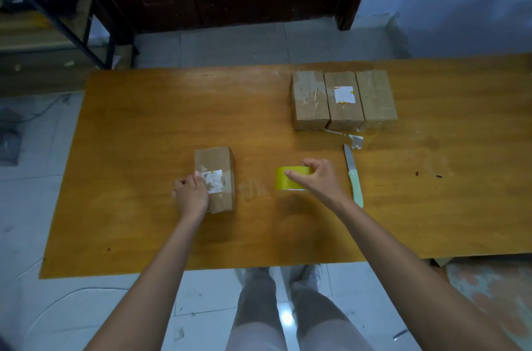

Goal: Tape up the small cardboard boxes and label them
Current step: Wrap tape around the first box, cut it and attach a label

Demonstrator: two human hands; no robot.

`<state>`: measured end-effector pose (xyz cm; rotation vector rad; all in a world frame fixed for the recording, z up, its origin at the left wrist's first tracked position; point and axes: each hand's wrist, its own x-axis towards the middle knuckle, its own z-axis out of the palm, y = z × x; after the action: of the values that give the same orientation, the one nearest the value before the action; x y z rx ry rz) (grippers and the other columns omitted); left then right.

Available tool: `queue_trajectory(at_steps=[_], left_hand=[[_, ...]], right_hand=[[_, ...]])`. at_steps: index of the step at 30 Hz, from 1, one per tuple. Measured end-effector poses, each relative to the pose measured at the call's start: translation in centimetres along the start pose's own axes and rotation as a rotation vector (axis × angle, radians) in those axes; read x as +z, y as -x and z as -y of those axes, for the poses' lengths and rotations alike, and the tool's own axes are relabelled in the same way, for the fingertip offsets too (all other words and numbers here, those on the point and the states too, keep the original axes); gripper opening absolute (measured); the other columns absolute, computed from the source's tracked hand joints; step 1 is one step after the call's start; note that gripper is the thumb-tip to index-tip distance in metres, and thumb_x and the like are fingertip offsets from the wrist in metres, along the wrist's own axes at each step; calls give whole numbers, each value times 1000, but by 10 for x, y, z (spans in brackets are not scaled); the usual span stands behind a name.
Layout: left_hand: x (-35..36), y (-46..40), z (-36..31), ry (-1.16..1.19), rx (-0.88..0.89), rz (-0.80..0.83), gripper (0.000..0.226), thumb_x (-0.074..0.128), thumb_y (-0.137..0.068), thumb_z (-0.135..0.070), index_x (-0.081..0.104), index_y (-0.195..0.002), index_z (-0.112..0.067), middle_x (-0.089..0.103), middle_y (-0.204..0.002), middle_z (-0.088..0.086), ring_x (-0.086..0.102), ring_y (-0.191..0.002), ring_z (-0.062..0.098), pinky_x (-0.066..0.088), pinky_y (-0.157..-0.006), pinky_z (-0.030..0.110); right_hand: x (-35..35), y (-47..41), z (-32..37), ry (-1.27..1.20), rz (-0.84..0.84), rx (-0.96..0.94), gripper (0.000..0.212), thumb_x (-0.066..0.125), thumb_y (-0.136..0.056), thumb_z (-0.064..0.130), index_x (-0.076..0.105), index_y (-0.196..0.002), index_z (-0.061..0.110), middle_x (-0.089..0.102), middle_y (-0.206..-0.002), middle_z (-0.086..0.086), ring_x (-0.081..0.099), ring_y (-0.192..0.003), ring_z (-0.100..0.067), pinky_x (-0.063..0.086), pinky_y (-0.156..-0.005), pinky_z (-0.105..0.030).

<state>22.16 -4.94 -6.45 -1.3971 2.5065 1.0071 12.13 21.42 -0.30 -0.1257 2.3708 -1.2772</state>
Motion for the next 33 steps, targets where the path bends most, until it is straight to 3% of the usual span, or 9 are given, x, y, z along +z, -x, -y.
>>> queue_trajectory(at_steps=[2, 7, 19, 21, 23, 25, 28, 30, 33], left_hand=[[1, 3, -2, -25, 12, 0, 52, 24, -106, -34, 57, -130, -2, 36, -142, 28, 27, -135, 37, 21, -111, 41], [4, 7, -11, 18, 8, 26, 54, 23, -106, -37, 55, -131, -2, 33, -143, 24, 24, -135, 38, 23, -111, 45], [65, 52, -121, 69, 2, 255, 58, 21, -105, -41, 45, -138, 0, 24, -152, 24, 21, -140, 38, 22, -112, 46], [62, 71, -140, 42, -7, 128, 53, 34, -103, -36, 41, -139, 3, 28, -149, 25, 25, -138, 37, 24, -112, 46], [52, 96, -152, 110, 306, -20, 56, 52, -91, -21, 38, -141, -1, 33, -148, 18, 30, -138, 32, 26, -114, 43], [44, 128, -166, 319, 738, 327, 70, 56, -75, -8, 40, -142, -16, 35, -150, 6, 29, -141, 19, 26, -118, 37], [39, 166, -187, 306, 855, 997, 74, 53, -63, -14, 42, -131, -41, 41, -144, -5, 34, -135, 6, 31, -111, 22], [46, 168, -192, 246, 848, 1094, 69, 56, -68, -8, 48, -134, -26, 49, -137, -6, 43, -126, 3, 39, -105, 20], [57, 159, -187, 190, 814, 1072, 57, 62, -79, 5, 55, -132, -14, 58, -132, -4, 49, -125, 8, 38, -111, 36]], right_hand=[[-12, 4, 9, -58, 19, -98, 39, 80, -77, 27, 51, -58, 9, 40, -61, 1, 37, -59, -9, 26, -55, -26], [-53, 14, 25, -124, 27, -181, 46, 78, -80, 20, 42, -53, 7, 31, -56, -5, 30, -55, -15, 20, -55, -31], [-166, 54, 45, 22, 240, -273, 35, 78, -74, 29, 53, -51, 21, 42, -49, 10, 37, -47, -1, 26, -45, -12], [-179, 61, 51, 30, 273, -289, 31, 76, -74, 29, 56, -51, 26, 43, -48, 9, 37, -46, -3, 25, -44, -14], [-188, 65, 55, 37, 298, -301, 37, 80, -75, 34, 53, -51, 23, 42, -49, 7, 38, -46, -6, 25, -44, -19], [-195, 69, 59, 36, 322, -316, 41, 79, -74, 40, 51, -52, 20, 42, -50, 5, 39, -47, -9, 26, -43, -22], [-204, 76, 65, 22, 344, -338, 36, 75, -73, 41, 51, -53, 22, 42, -50, 3, 39, -46, -9, 26, -43, -21], [-209, 81, 67, 10, 334, -347, 37, 74, -74, 42, 50, -53, 21, 41, -51, -1, 38, -47, -12, 26, -43, -25], [-214, 85, 67, 3, 314, -347, 38, 74, -74, 42, 51, -54, 18, 41, -53, -4, 39, -48, -17, 26, -45, -29]])
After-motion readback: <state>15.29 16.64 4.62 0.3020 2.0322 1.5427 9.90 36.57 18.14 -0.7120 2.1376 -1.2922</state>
